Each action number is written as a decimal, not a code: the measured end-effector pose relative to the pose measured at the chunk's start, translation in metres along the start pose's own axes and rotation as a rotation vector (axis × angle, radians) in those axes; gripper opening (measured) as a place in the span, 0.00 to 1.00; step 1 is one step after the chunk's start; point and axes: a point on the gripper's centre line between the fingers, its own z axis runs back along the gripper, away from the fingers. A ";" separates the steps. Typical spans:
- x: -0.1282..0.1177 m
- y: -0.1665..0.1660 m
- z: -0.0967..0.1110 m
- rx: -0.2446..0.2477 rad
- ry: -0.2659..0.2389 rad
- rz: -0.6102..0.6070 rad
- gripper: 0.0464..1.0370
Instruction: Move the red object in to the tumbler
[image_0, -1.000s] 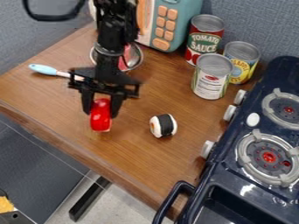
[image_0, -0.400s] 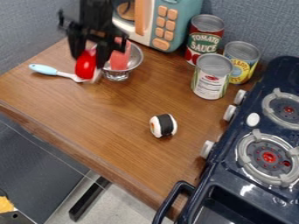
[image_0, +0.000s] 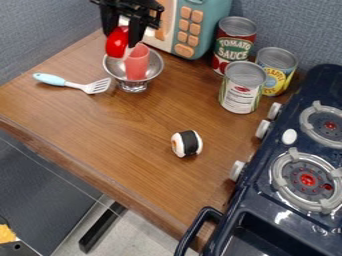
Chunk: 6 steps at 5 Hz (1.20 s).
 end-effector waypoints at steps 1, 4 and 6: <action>0.006 -0.002 -0.013 -0.015 0.033 -0.022 0.50; 0.017 0.021 -0.039 -0.092 0.093 0.044 0.50; 0.019 0.021 -0.043 -0.107 0.128 0.044 0.50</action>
